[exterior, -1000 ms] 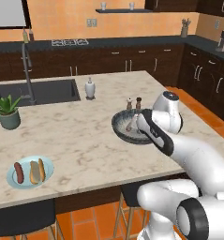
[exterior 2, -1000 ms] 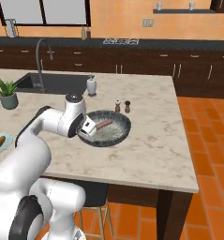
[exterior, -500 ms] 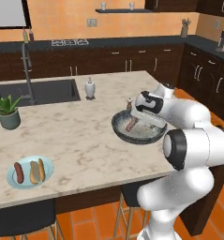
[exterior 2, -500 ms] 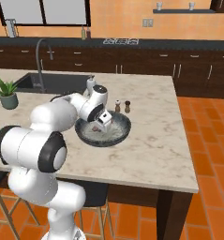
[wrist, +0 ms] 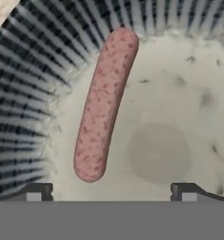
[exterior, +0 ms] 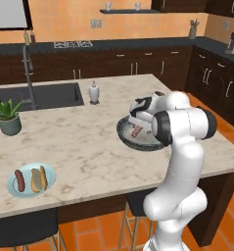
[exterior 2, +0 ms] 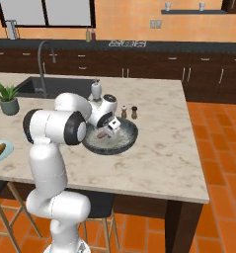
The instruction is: Place one bun and one sausage from the bowl on each plate.
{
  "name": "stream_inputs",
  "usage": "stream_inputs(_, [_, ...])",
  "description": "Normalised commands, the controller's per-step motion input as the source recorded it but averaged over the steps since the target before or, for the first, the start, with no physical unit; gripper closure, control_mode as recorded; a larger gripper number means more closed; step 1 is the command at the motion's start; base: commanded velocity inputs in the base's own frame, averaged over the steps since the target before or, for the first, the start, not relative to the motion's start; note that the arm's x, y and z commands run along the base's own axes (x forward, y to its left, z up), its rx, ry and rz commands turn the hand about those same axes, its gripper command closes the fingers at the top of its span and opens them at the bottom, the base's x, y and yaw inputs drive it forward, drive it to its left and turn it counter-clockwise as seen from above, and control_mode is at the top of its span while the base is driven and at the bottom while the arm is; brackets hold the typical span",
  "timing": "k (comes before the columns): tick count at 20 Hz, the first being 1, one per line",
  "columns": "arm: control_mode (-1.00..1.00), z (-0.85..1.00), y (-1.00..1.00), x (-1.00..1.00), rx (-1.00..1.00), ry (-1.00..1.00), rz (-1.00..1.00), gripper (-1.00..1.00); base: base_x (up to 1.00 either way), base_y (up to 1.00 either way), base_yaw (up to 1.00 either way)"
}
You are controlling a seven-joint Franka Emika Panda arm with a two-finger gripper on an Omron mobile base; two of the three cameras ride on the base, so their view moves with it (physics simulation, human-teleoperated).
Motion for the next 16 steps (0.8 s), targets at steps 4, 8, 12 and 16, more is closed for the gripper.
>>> stream_inputs(4, [-1.0, -0.39, -0.28, 0.62, 0.0, 0.03, 0.0, -1.0, 0.0, 0.0, 0.0])
stream_inputs(8, [-1.0, -0.3, -0.06, 0.86, 0.0, 0.02, -0.01, -1.0, 0.0, 0.0, 0.0])
stream_inputs(12, [-1.0, -0.2, 0.15, 0.87, 0.0, 0.0, 0.0, -1.0, 0.0, 0.0, 0.0])
stream_inputs(16, [-1.0, -0.23, 0.06, 0.08, 0.0, 0.01, -0.04, -1.0, 0.0, 0.0, 0.0])
